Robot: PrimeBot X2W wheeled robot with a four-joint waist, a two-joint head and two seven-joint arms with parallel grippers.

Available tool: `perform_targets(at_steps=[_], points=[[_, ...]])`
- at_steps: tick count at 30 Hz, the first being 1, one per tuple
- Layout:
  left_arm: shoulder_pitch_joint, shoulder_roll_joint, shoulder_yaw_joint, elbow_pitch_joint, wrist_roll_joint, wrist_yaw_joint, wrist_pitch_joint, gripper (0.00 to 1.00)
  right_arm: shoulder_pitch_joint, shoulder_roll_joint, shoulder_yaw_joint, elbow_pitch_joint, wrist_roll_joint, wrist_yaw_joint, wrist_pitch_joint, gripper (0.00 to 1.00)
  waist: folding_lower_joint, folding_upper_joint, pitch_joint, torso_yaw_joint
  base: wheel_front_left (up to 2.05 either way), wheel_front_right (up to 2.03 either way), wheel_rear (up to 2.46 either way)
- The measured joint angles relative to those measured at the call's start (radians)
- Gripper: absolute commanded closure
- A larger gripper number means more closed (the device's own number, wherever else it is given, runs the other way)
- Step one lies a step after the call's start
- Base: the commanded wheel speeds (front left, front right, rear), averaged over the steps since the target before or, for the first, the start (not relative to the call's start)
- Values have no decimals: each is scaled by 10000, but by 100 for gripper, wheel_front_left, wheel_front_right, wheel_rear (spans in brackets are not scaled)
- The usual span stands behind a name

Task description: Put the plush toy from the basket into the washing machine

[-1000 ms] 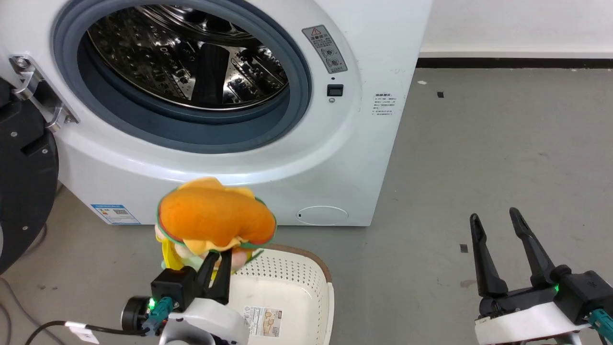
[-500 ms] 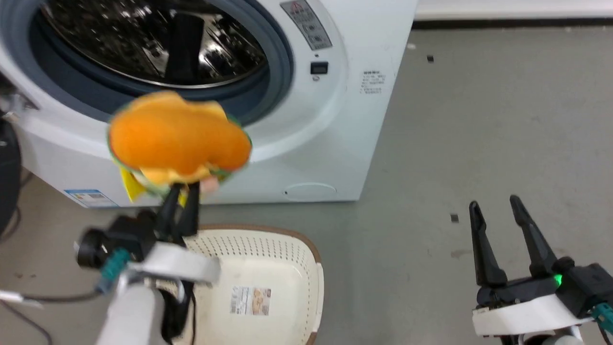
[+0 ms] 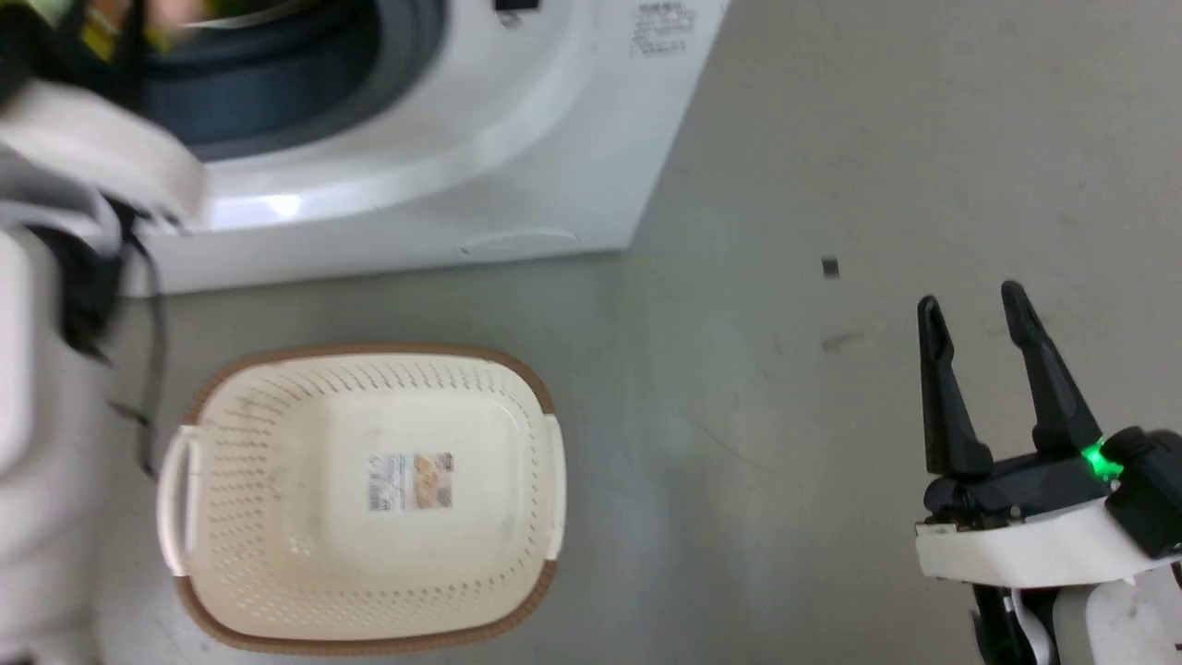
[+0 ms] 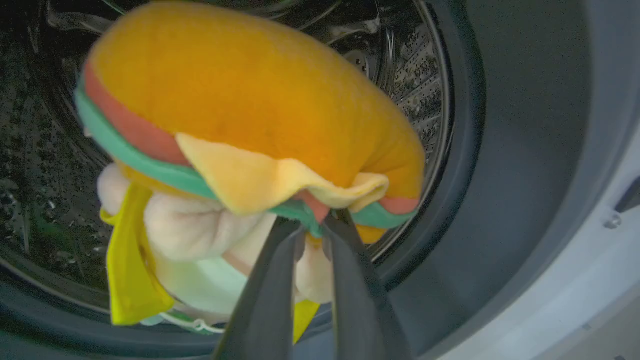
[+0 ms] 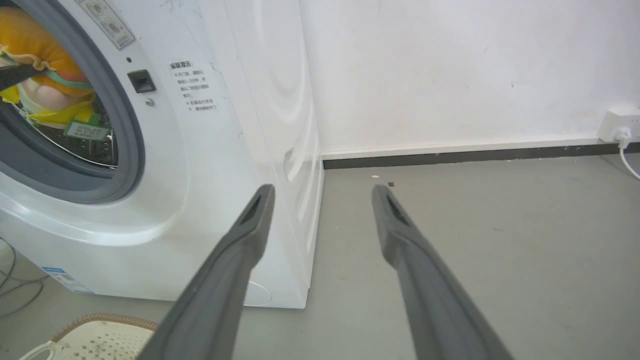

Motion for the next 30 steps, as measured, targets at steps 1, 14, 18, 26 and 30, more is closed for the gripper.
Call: perform_targets(at_steps=[1,14,18,26,30], points=[[-448,224,-13,171,-19,-4,146,100,-58,2,0,-35,75,0,0,0,0,0,205,-85,0,0,0],[-5030,2362,-1808,3281,-594,-77,2545,100,-560,0,201,-324,756,0,0,0,1,-1,2518,-1111,0,0,0],[-5775,2717,-2481,4180,-759,-86,2895,100,-586,0,341,-334,838,0,0,0,1,0,2920,-1388,0,0,0],[-6430,2729,-4008,5047,-1620,-86,2926,100,-660,0,351,-376,920,0,0,0,0,0,3349,-1568,0,0,0],[-6522,2746,-4374,5427,-1898,-86,2284,0,-739,0,324,-362,915,0,0,0,0,0,3266,-1483,0,0,0]])
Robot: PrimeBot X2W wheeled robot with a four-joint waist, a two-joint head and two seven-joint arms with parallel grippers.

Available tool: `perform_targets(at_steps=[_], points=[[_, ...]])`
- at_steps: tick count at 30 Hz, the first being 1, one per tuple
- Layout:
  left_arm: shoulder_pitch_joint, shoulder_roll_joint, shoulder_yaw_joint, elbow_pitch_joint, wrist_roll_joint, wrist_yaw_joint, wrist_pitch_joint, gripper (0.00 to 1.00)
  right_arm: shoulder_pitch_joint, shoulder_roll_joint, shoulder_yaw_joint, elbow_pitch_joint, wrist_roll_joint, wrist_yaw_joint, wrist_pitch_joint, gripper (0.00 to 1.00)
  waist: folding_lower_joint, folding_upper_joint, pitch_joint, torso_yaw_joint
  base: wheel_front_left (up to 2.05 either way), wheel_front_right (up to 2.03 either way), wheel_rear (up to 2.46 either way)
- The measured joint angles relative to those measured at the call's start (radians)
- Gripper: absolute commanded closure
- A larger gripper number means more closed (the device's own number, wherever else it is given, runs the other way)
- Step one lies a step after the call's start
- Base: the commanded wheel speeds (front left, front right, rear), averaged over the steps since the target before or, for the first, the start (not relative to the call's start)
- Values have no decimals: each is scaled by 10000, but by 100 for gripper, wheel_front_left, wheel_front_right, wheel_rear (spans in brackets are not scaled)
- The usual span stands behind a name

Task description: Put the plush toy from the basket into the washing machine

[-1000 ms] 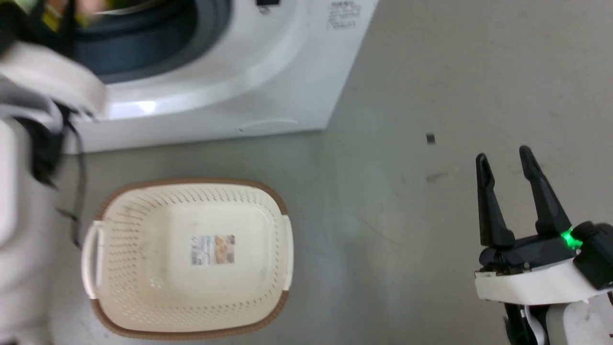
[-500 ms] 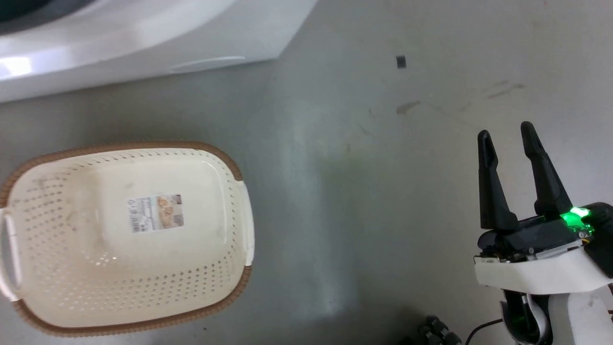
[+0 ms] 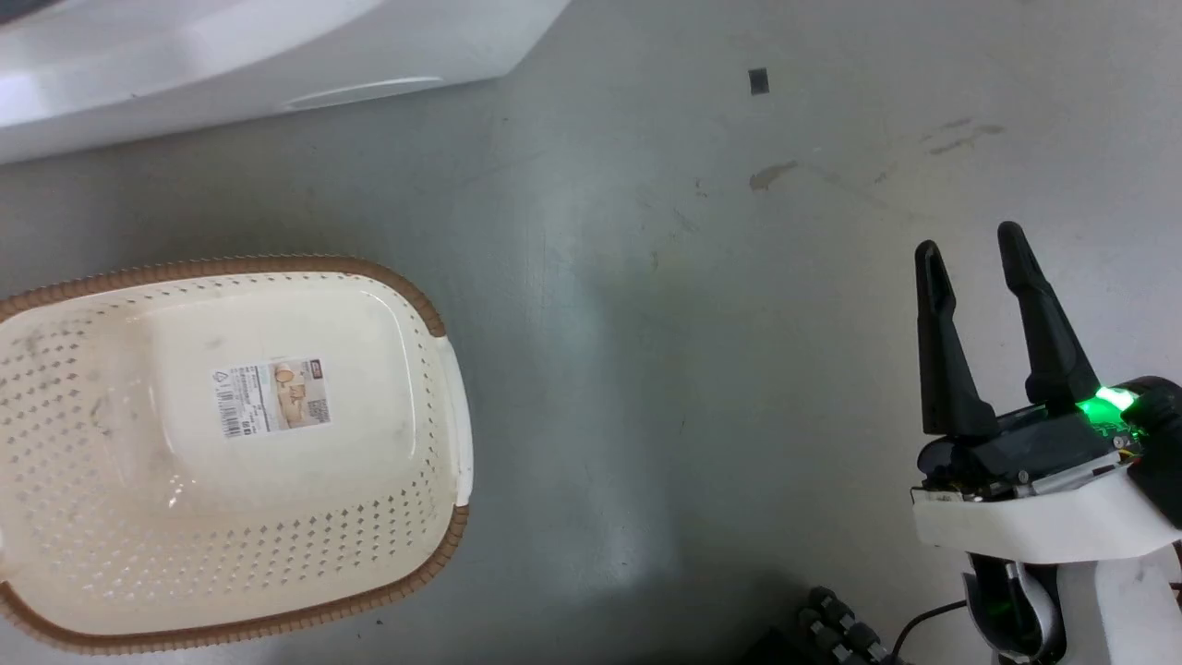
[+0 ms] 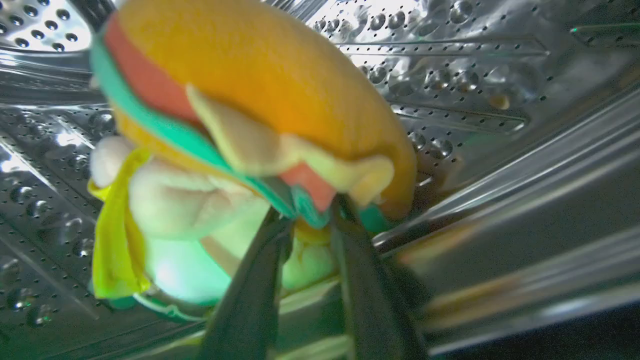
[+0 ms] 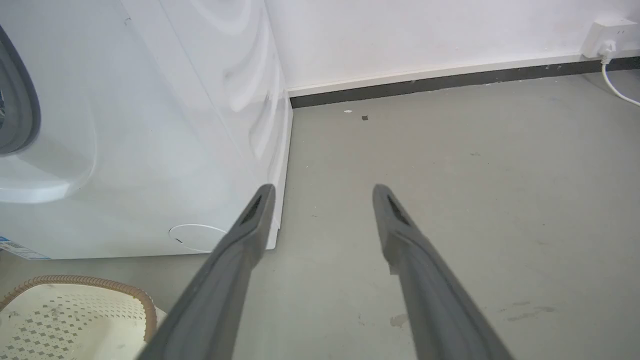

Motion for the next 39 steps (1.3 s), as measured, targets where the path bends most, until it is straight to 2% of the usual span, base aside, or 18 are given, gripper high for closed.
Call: perform_targets(at_steps=[1,2,11,17,21,24,27,31,34,39], points=[[3,-19,-79,96,-69,0,-196,0,-5,0,-17,12,-23,0,0,0,0,0,-58,29,0,0,0],[36,-146,-186,433,-272,0,-821,0,-8,0,-90,59,-142,0,0,0,0,0,-297,141,0,0,0],[1499,-1076,-311,1262,-859,0,-2930,0,68,0,-382,288,-782,0,0,0,-1,0,-1654,632,0,0,0],[2871,-1812,-313,1361,-1149,63,-4299,0,526,0,-546,529,-1172,0,0,0,-2,0,-2877,1091,0,0,0],[4037,-2341,-196,1057,-1563,102,-4794,0,867,0,-600,717,-1342,0,0,0,-2,0,-3778,1430,0,0,0],[5001,-2571,-17,458,-1791,203,-4991,0,1149,0,-612,823,-1440,0,0,0,-3,0,-4481,1694,0,0,0],[6113,-2750,247,-435,-1967,495,-5070,0,1380,0,-656,922,-1521,0,0,0,-3,0,-5163,1968,0,0,0],[7890,-2917,752,-2027,-2057,1081,-5072,0,1726,0,-775,1009,-1534,0,0,0,-4,0,-5983,2335,0,0,0],[9266,-3124,1047,-3300,-1772,1613,-5074,0,1992,-2,-848,1024,-1592,0,0,0,-4,0,-6441,2686,0,0,0],[11378,-3524,1438,-4928,-1325,2220,-5074,0,2217,0,-779,1078,-1611,0,0,0,-4,0,-7047,3181,0,0,0]])
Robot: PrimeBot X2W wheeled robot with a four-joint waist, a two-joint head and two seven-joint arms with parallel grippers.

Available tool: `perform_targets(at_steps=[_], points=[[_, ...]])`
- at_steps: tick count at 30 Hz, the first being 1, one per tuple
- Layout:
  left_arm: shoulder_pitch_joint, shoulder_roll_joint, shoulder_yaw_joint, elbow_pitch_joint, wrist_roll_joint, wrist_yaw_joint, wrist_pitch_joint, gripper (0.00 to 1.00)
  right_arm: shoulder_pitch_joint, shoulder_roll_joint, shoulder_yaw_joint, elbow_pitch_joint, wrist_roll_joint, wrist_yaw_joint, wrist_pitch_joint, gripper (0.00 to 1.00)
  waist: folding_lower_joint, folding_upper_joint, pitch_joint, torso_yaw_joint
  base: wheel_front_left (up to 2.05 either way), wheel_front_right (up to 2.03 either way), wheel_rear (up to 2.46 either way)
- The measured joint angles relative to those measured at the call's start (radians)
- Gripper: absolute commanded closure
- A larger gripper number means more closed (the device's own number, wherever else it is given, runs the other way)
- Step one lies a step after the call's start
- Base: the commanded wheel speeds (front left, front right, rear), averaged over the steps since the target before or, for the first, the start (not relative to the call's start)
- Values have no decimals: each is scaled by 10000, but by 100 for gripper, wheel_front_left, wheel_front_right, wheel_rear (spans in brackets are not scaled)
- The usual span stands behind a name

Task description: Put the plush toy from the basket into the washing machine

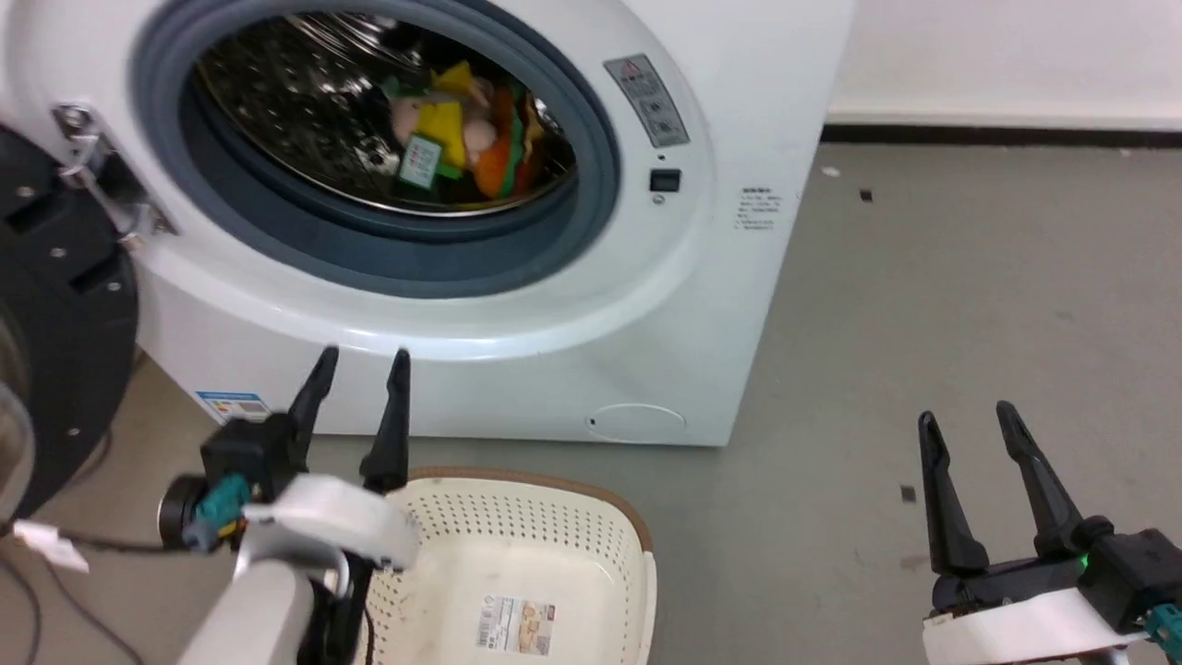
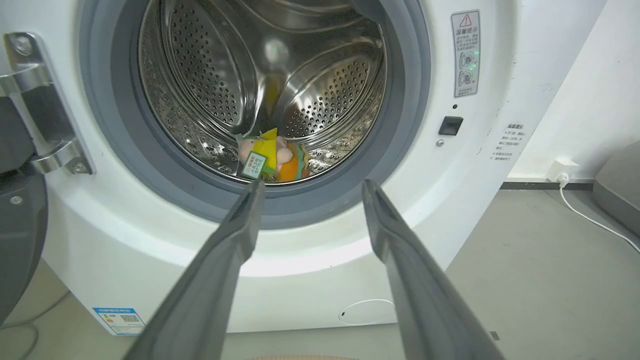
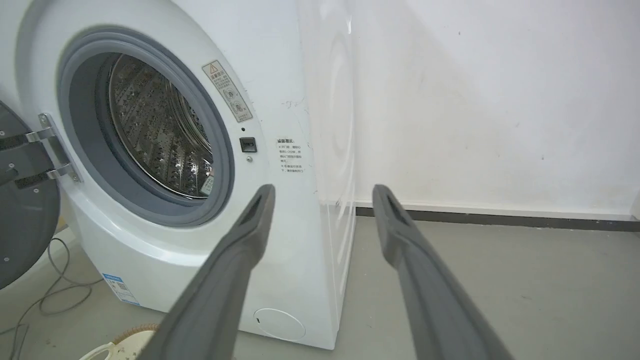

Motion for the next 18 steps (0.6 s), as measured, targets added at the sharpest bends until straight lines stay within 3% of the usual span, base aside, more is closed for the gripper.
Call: perform_targets(at_steps=[4,8,18], points=[[1219,-322,585,-989,431,391,-2,0,93,0,88,56,4,0,0,0,0,0,-331,192,0,0,0],[2310,-625,905,-1551,940,430,-2,0,153,0,125,100,50,0,0,0,0,0,-510,249,0,0,0],[3164,-1252,1419,-1081,1684,-454,-2,0,460,0,222,431,125,0,0,0,1,0,-776,221,0,0,0]])
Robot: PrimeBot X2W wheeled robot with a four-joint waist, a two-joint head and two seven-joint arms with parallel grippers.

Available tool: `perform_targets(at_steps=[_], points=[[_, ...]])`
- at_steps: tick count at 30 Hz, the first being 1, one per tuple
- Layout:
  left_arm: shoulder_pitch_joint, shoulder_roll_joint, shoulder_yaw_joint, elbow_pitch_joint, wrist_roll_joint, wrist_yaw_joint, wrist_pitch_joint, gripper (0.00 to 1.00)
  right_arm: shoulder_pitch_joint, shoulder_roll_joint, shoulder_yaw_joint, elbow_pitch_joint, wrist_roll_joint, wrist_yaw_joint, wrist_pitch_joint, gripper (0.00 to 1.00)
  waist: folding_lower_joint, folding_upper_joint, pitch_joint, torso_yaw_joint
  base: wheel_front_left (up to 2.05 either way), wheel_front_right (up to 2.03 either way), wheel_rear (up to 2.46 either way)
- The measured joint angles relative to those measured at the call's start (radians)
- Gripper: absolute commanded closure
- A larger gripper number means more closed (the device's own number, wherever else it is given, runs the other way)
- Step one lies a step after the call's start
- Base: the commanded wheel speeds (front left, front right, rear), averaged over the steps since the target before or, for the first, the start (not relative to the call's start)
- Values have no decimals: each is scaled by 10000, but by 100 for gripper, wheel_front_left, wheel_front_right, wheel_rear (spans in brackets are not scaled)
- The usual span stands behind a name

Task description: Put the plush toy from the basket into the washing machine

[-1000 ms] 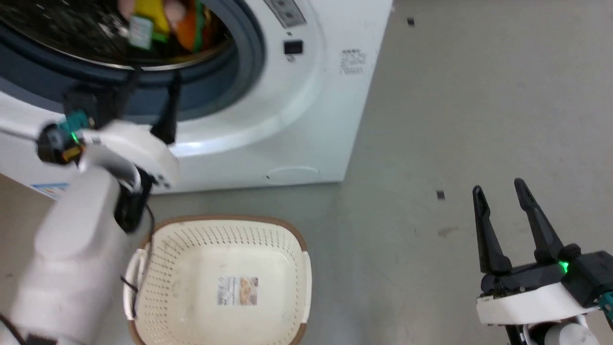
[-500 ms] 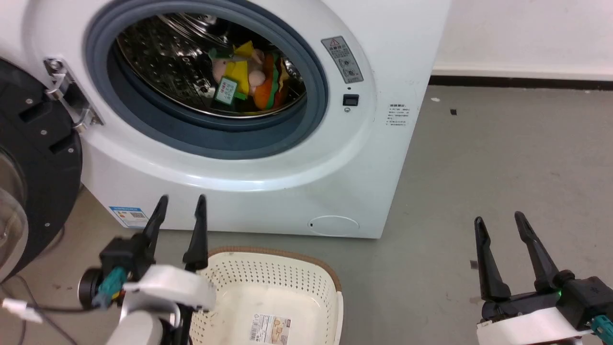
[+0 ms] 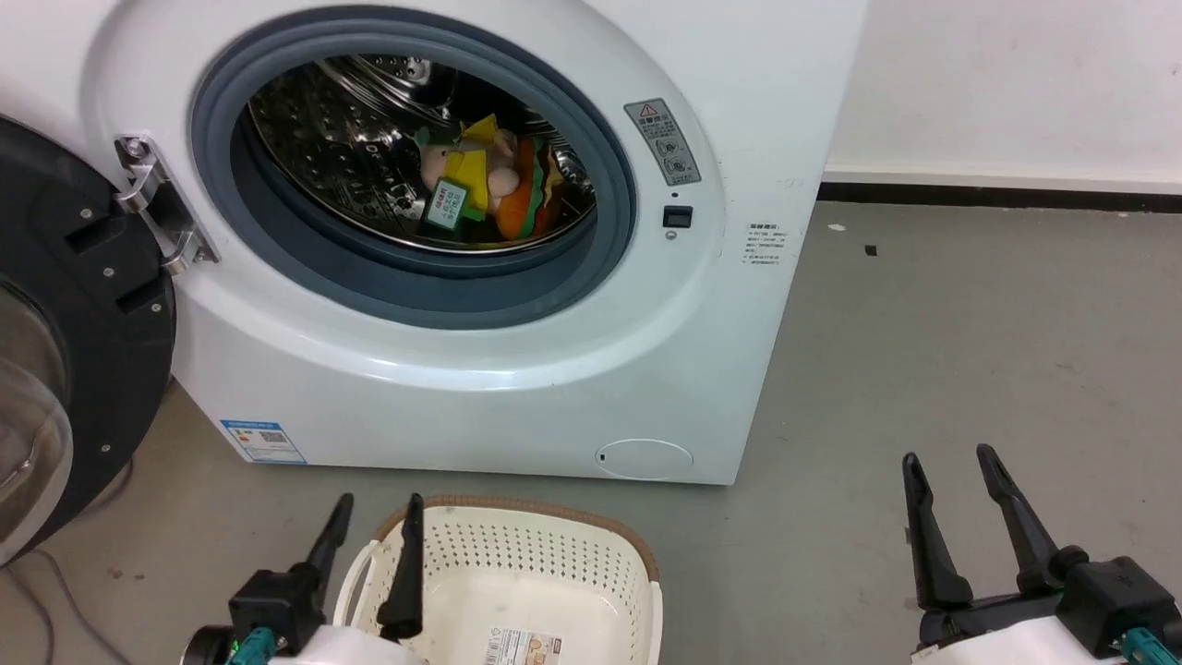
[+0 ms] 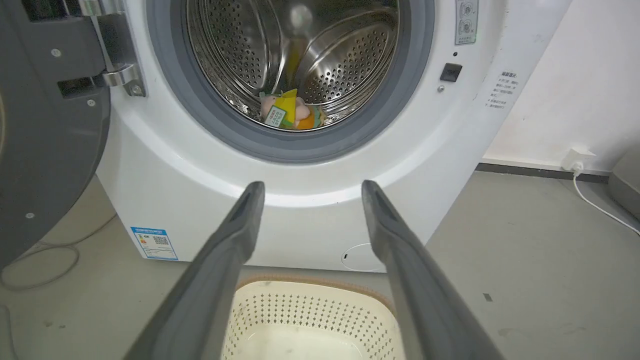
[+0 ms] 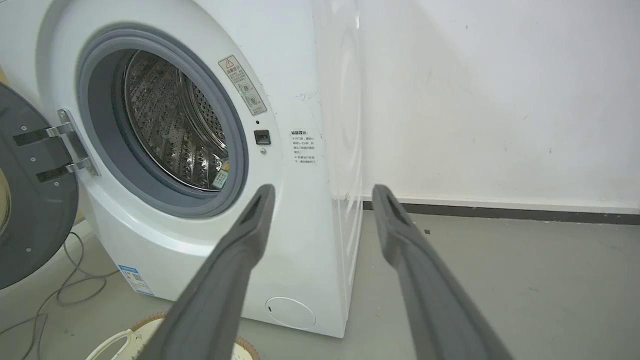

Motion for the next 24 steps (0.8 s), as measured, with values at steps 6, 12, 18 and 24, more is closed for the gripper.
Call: perform_targets(at_steps=[6,12,18,24], points=[[14,-21,-13,31,31,-21,25,100,-5,0,-15,2,-8,0,13,100,1,1,-24,-10,0,0,0],[14,-59,65,-29,136,-25,161,100,-6,0,-17,2,-25,0,127,100,1,0,-52,-41,0,0,0],[14,-157,151,-105,328,-56,276,100,-8,0,-19,2,-59,0,270,100,1,0,-79,-72,0,0,0],[14,-213,232,-178,477,-79,380,100,-11,0,-25,2,-117,0,366,100,1,0,-107,-104,0,0,0]])
